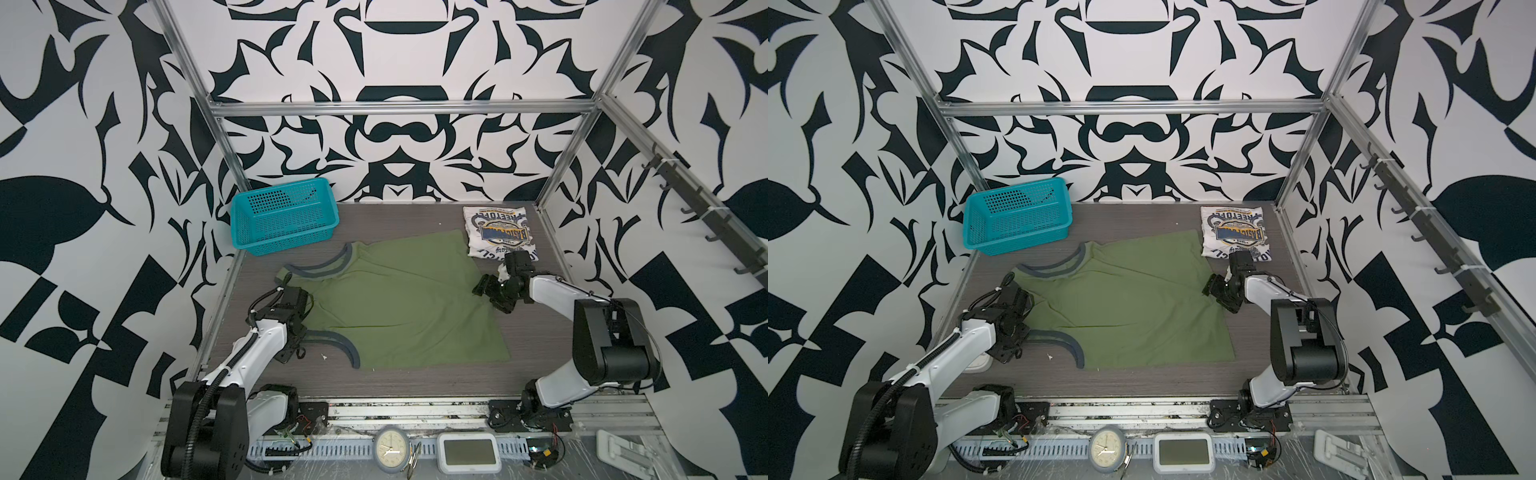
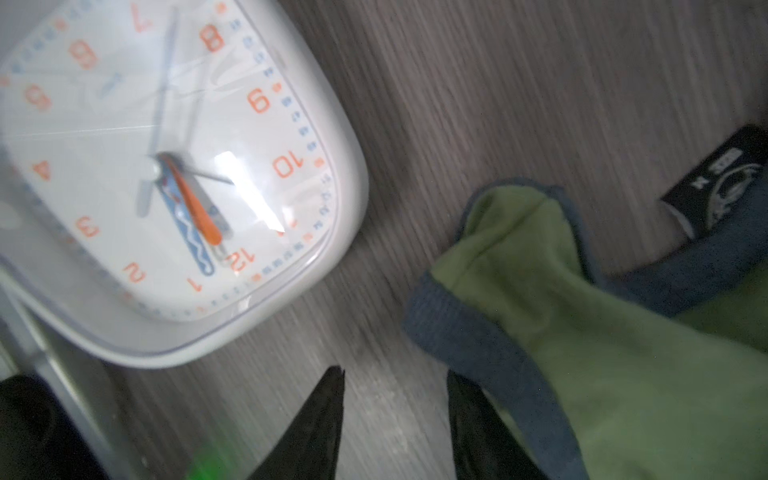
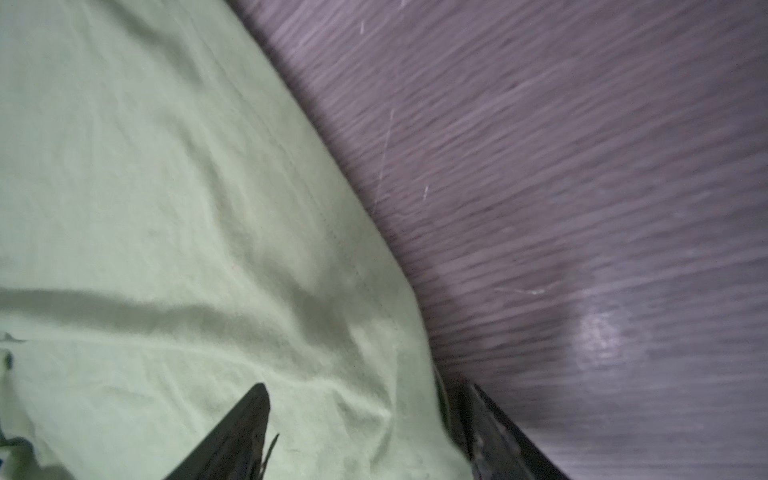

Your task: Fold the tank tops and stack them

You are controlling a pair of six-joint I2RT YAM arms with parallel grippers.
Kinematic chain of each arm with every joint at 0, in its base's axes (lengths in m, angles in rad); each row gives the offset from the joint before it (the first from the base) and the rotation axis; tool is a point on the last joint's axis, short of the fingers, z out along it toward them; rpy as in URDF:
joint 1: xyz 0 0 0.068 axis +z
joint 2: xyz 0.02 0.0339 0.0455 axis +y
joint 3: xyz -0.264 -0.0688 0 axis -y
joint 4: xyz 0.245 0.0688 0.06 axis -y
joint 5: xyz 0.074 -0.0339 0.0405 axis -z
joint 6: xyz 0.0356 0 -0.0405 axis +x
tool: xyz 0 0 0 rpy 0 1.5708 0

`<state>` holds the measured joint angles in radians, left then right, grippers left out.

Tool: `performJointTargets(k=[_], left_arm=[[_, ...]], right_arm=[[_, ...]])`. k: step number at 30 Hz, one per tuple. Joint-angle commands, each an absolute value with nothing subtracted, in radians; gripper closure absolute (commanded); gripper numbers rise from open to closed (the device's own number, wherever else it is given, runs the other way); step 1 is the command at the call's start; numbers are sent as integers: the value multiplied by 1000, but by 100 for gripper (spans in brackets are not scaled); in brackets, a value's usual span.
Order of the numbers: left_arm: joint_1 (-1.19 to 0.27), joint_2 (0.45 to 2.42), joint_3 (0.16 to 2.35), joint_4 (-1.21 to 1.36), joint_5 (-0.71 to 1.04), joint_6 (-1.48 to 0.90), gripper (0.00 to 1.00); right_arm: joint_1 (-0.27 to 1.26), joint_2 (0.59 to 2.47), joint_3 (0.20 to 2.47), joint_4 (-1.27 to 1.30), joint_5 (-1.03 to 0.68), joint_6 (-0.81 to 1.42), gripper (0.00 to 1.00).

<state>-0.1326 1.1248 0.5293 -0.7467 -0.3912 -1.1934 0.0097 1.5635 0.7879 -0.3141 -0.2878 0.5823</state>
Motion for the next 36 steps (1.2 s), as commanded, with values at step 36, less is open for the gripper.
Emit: performJointTargets(k=[36], left_arm=[[-56,1079,524,-760,-358,-1177,27]], right_arm=[[255,1718,804,-398,-181,609,23]])
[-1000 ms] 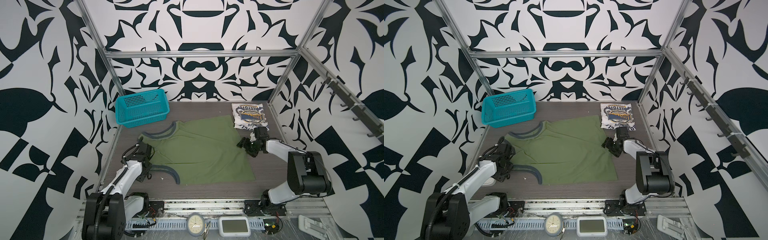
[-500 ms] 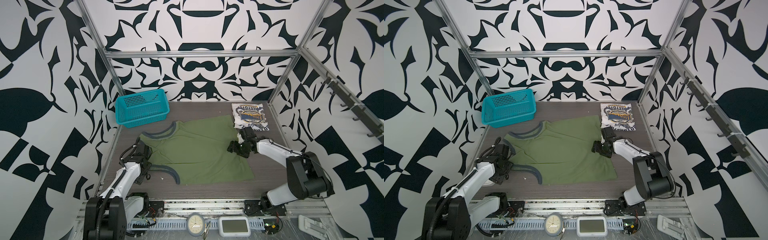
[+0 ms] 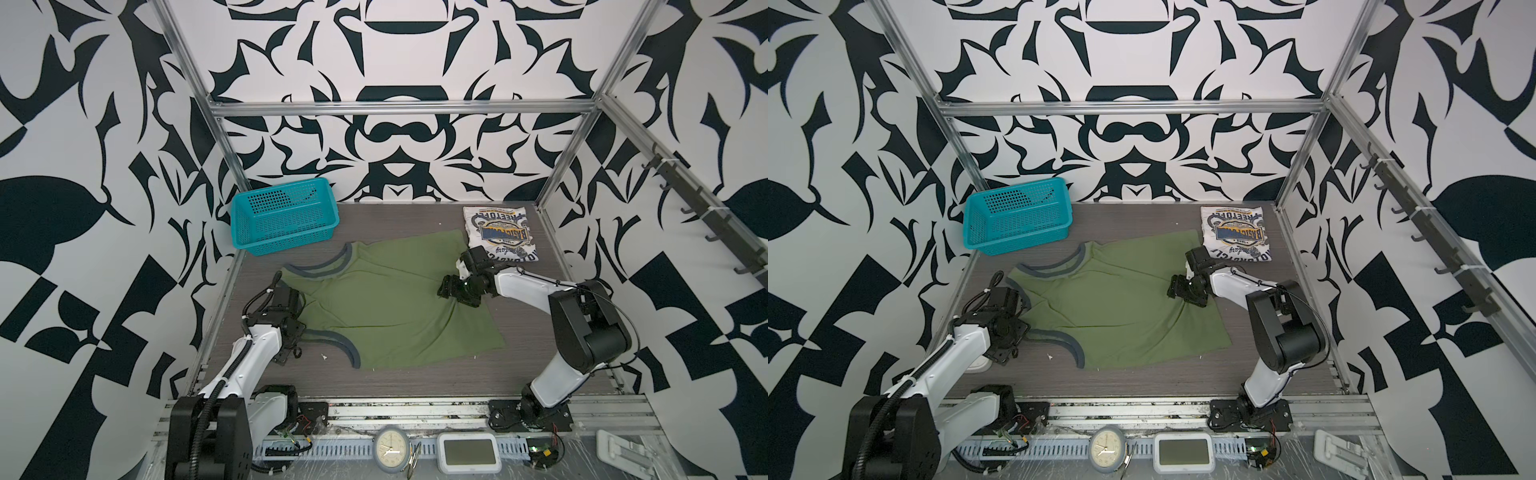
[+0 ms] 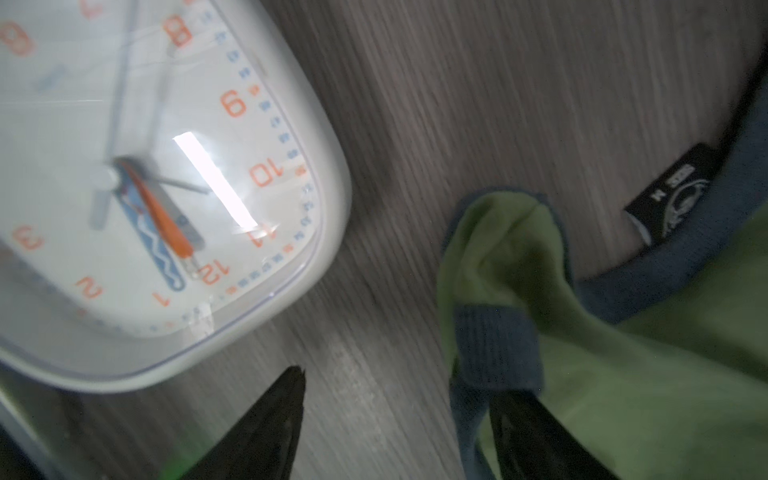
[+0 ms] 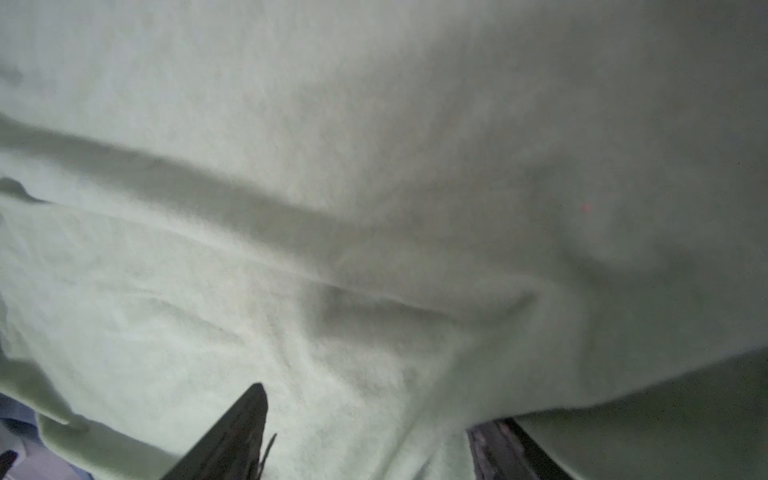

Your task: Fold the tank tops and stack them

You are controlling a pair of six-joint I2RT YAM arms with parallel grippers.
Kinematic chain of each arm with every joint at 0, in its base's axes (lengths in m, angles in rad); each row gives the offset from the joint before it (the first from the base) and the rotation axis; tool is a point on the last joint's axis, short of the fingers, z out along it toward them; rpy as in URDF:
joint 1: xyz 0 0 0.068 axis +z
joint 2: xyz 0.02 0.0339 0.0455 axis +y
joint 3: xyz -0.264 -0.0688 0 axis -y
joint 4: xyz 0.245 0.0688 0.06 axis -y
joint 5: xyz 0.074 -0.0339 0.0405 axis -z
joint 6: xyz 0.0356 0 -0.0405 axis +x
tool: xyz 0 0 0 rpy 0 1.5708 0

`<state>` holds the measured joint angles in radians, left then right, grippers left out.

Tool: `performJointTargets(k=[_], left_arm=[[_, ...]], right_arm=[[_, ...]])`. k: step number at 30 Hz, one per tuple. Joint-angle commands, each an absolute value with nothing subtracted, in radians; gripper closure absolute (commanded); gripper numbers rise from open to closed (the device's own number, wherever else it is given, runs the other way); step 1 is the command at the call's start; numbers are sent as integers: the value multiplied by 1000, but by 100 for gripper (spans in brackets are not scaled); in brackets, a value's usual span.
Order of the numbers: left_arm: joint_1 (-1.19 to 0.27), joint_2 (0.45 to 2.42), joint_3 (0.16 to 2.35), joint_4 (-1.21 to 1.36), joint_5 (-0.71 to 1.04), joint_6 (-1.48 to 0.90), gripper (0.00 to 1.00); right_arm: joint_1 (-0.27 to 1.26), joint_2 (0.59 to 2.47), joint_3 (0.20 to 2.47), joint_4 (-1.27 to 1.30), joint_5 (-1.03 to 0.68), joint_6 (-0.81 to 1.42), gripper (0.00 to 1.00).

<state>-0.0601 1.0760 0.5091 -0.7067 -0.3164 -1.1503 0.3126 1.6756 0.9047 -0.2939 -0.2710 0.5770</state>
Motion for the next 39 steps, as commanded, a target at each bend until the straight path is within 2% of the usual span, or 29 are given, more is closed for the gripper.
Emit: performJointTargets(k=[1,11,16,21,26,31,39], left_arm=[[-55,1070,519,-762,-363,-1185,27],[-19,953,512,-803,-414,-1192,26],[-20,888,556,-804,-407,-1120,25],[-38,983,649,-791,-293,-1015,25],[-188,1083,701,-802,-283,-1046,26],[-250,1112,670,-870,-323,-1145,35],[-262,1105,615,-756,-245,-1152,43]], right_arm=[[235,1696,778,-389,-199,627,23],[190,1512,667,-506,-97,684,20],[85,1412,628,-540,-79,675,19],[50,1336,654,-572,-86,655,19],[66,1295,680,-535,-142,647,20],[80,1291,706,-544,-121,641,20],[81,1324,705,-525,-126,634,20]])
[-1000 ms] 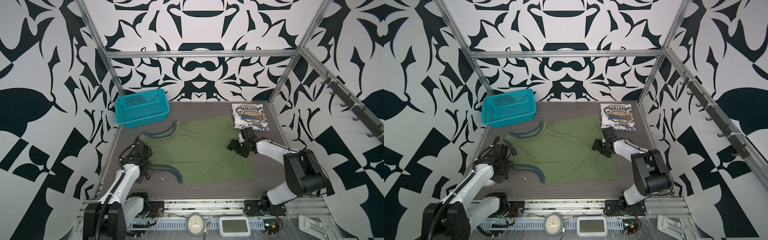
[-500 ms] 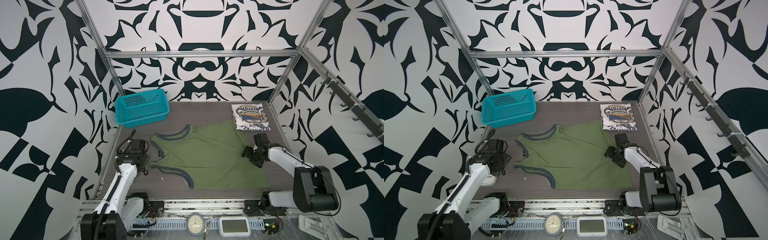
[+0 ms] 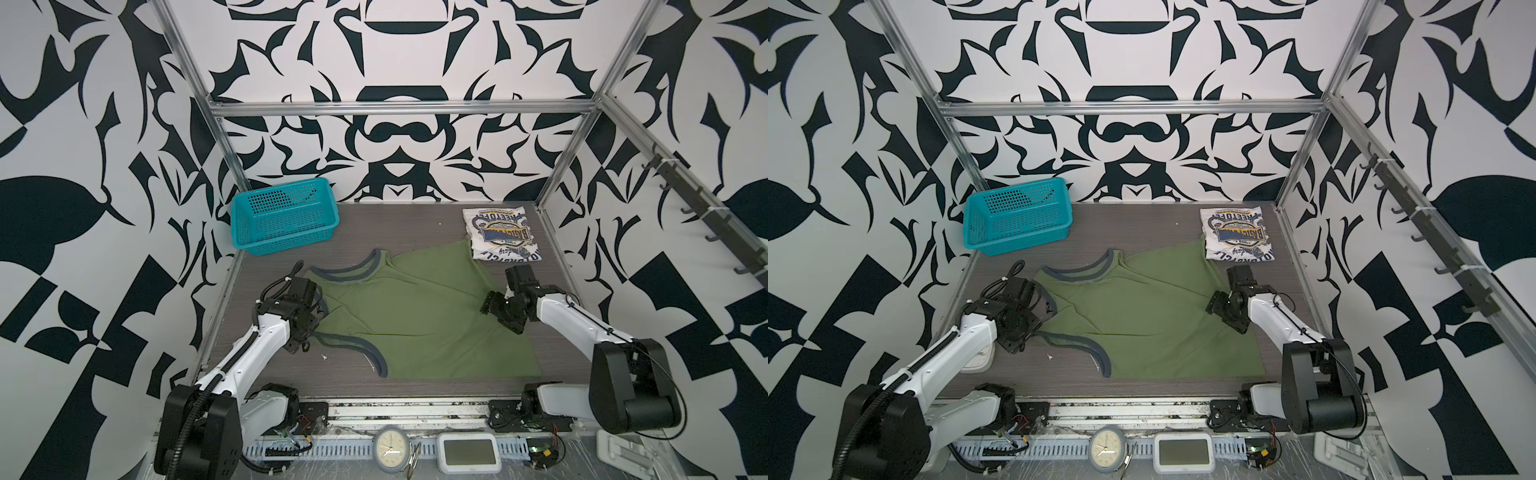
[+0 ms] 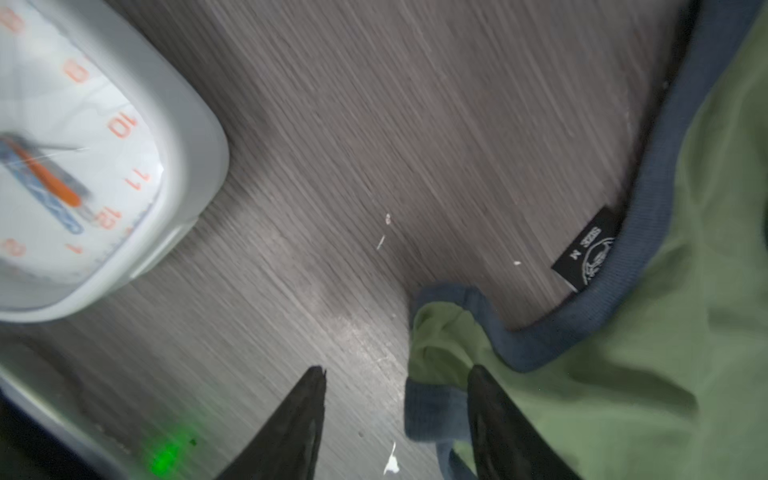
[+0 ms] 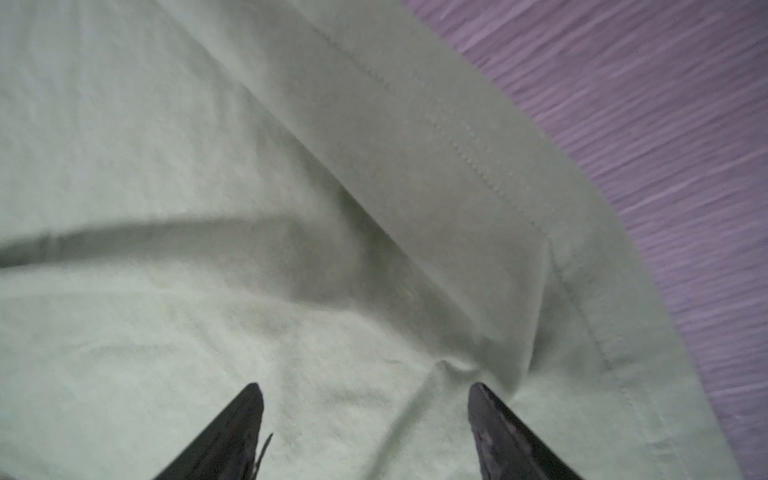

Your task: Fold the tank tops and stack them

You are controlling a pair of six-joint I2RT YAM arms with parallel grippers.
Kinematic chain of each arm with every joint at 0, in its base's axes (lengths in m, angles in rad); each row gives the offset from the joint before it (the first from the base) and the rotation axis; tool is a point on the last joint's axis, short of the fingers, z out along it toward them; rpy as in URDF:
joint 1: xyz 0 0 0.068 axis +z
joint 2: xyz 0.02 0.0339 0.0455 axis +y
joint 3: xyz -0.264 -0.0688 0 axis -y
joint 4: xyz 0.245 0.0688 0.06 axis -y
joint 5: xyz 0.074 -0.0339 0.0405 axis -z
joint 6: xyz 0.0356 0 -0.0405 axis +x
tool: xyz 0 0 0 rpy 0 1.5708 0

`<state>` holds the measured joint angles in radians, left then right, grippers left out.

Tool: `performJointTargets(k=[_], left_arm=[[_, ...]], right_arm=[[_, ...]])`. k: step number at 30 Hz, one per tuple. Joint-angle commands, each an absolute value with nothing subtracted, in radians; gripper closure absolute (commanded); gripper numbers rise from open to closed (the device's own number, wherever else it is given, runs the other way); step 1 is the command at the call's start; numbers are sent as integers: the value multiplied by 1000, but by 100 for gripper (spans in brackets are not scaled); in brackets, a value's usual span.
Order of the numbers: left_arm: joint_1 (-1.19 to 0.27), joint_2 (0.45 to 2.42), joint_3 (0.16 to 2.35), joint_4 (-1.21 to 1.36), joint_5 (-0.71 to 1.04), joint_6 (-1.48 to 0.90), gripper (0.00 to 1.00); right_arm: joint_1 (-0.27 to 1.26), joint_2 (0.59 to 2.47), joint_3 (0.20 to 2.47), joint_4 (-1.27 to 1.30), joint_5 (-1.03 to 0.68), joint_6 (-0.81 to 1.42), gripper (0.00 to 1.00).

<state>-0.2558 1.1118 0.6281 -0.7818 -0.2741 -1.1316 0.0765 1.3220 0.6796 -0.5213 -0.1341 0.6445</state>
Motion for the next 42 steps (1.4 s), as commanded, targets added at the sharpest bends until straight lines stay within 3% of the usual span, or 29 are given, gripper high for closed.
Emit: performJointTargets(k=[1,4,8,12,15,21,27,33,36,39,42], left_arm=[[-263,1114,616,-747,-234,-1149,44],[-273,1138,623,-740,-231,-1143,47],[-273,1149,617,-731,-240,-1139,59],[-273,1131,623,-788,-272,-1142,88],[-273,1043,619,-903,-337,-1188,99],[-274,847,548,-1063,-433,-1366,100],[-274,871,463,-960,-322,-1386,87],[-274,887,580,-1021,-398,-1323,44],[-274,853,673,-1049,-495,-1268,29],[-274,886,753,-901,-463,-1082,25],[-274,1040,826,-700,-294,-914,27]], right_arm=[[81,1328,704,-522,-129,635,20],[80,1337,702,-517,-127,632,20],[81,1350,695,-508,-126,630,20],[81,1365,693,-491,-126,629,20],[80,1388,706,-498,-112,610,20],[78,1438,727,-493,-91,609,20],[75,1459,737,-484,-112,612,20],[77,1361,755,-507,-106,577,19],[79,1312,773,-517,-118,547,19],[82,1279,786,-517,-123,525,19],[88,1277,793,-515,-132,517,20]])
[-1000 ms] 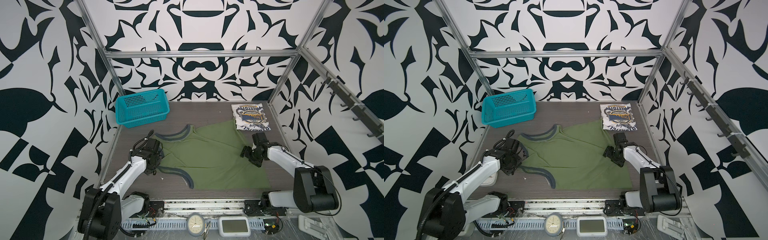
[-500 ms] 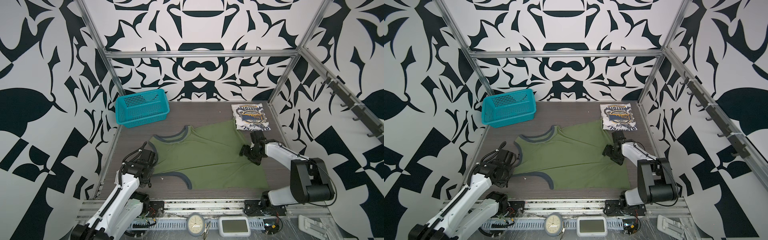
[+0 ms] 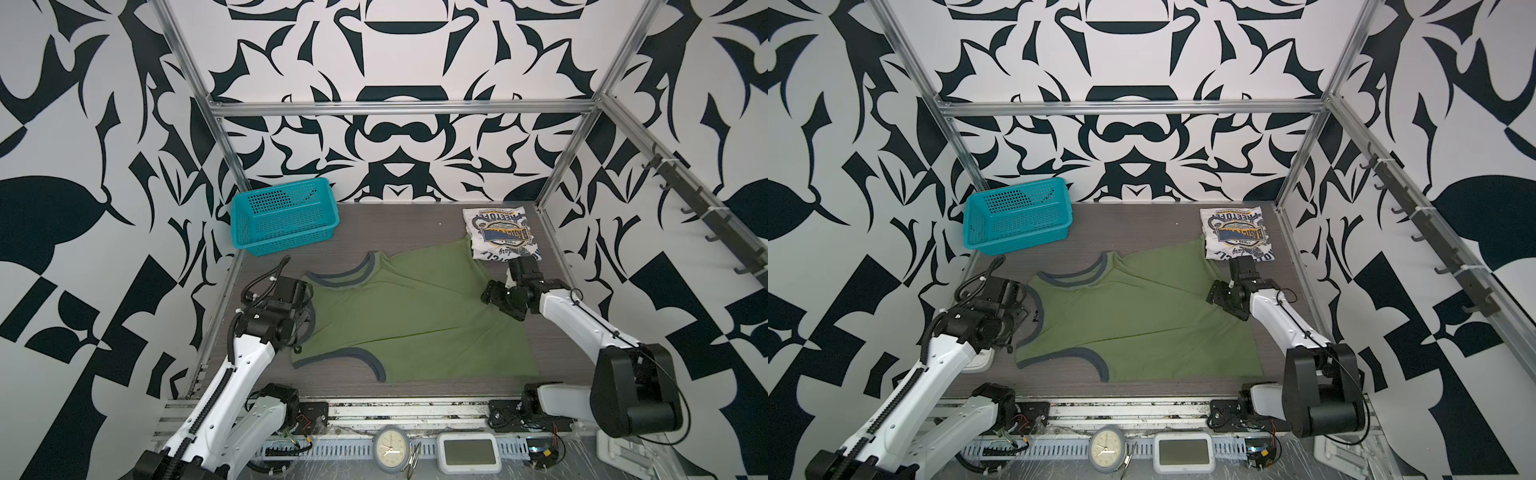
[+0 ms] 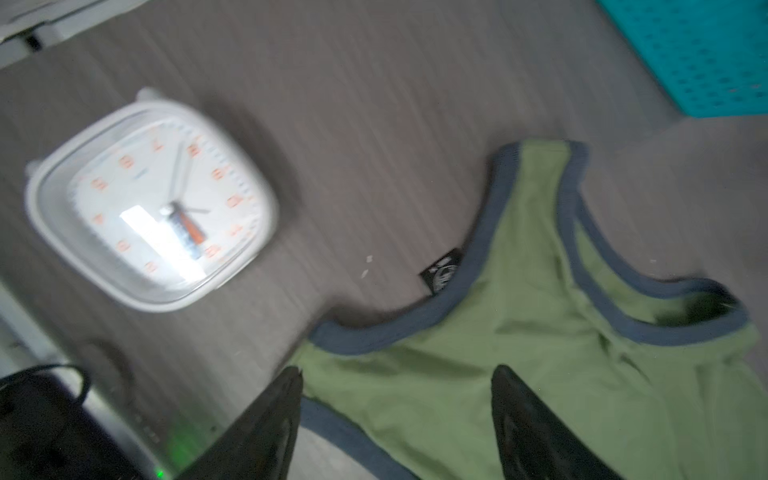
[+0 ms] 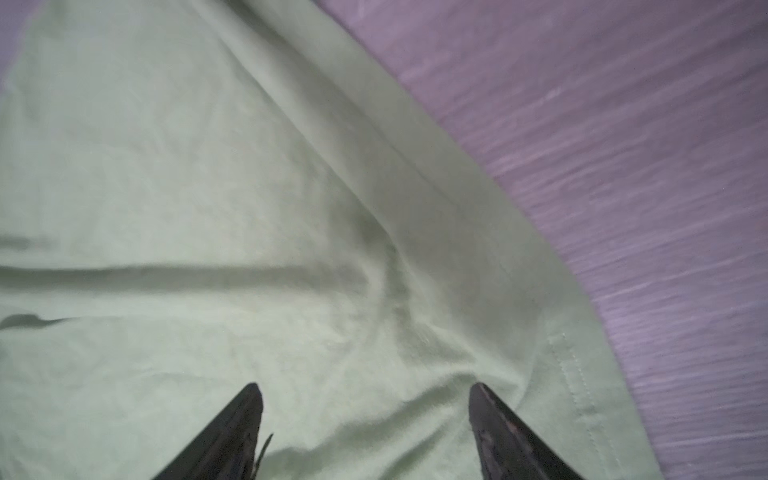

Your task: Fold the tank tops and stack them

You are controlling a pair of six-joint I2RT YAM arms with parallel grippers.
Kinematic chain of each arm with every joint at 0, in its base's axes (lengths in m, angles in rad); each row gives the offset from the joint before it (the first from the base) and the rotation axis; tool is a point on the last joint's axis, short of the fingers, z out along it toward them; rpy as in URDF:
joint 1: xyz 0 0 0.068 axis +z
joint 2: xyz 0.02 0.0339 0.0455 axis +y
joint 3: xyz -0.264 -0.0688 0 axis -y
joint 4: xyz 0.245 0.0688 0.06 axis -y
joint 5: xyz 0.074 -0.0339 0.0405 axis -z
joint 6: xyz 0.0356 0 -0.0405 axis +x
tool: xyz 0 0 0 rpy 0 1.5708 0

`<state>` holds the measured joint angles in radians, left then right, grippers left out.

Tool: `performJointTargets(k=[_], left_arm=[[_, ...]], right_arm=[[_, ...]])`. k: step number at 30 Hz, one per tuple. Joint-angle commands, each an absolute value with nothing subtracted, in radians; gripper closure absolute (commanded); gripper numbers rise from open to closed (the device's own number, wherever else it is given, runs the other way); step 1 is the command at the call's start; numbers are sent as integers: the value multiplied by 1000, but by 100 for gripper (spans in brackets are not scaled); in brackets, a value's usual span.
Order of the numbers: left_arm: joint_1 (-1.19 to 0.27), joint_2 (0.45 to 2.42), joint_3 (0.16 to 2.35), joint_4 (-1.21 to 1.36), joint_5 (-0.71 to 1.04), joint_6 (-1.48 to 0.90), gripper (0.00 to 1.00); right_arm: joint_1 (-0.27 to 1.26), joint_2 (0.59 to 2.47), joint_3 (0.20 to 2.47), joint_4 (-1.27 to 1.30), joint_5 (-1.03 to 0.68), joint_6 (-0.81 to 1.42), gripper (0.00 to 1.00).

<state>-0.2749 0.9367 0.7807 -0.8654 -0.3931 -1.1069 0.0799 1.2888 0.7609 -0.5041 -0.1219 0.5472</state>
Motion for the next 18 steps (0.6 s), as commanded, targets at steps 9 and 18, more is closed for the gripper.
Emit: performJointTargets(k=[9,18], left_arm=[[-275,1625,1149,-597,-213,-740,35],[-259,1891,1391,-837,-502,-752,39]], right_arm=[[96,1302,755,-473,-179,522,20],[97,1318,732,-465,-178,514,21]])
